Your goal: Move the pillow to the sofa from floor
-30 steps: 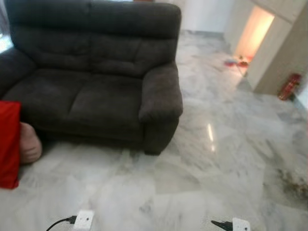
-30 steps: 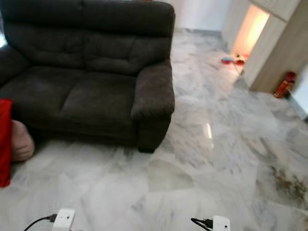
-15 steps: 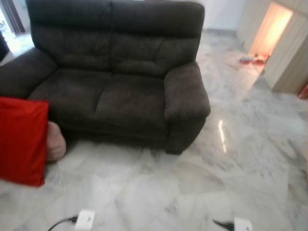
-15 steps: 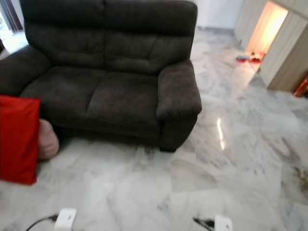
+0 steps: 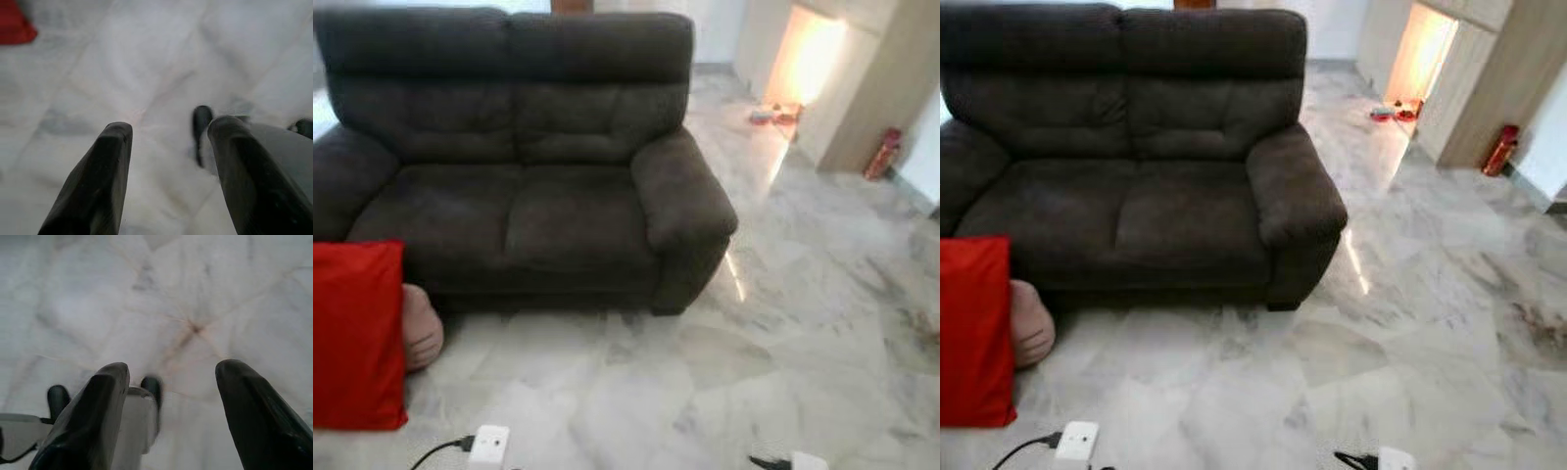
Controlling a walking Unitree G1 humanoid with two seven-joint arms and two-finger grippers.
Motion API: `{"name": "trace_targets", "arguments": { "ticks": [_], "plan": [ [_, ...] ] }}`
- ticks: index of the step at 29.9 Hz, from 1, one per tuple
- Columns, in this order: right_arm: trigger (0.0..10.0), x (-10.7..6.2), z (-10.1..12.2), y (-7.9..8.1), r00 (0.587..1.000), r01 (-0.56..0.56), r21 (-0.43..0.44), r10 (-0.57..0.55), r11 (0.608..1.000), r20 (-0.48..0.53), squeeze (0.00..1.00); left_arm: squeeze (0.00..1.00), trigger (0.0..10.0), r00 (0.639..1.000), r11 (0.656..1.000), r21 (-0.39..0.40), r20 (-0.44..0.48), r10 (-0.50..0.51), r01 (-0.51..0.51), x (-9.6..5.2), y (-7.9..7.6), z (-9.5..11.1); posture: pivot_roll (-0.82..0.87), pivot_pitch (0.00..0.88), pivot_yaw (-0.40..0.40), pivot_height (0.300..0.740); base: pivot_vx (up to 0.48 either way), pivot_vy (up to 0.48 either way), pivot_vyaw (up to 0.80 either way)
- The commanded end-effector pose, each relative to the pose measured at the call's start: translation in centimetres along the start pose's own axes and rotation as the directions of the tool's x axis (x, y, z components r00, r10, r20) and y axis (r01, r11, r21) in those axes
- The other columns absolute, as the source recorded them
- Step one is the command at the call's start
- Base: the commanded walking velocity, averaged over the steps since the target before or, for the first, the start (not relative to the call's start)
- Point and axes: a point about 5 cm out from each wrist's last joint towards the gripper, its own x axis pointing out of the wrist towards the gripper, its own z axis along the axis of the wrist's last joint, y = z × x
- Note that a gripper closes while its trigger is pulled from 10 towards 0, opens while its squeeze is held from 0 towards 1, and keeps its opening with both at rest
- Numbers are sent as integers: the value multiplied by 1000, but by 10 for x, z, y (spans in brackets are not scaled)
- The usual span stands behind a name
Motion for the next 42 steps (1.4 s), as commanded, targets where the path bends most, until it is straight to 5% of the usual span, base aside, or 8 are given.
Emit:
{"name": "trace_targets", "arguments": {
  "ticks": [1,27,34,42],
  "plan": [
    [10000,-1,1,-9,1000,23,1,-23,1000,9,0,0,10000,1000,1000,7,10,-19,19,1,-7,4,58,0,-37,740,0,480,0],
    [10000,-1,2,-9,1000,17,-57,-16,998,10,0,0,10000,1000,1000,6,7,-14,14,1,-7,3,63,0,-36,740,0,480,116],
    [10000,-1,1,-8,1000,6,-62,-6,998,6,0,0,10000,1000,1000,5,6,-12,12,1,-6,3,73,0,-41,740,0,480,800],
    [10000,-1,1,-7,1000,-8,-44,8,999,8,0,0,10000,1000,1000,-3,21,-13,13,1,-7,4,76,0,-44,740,0,39,0]
  ]
}}
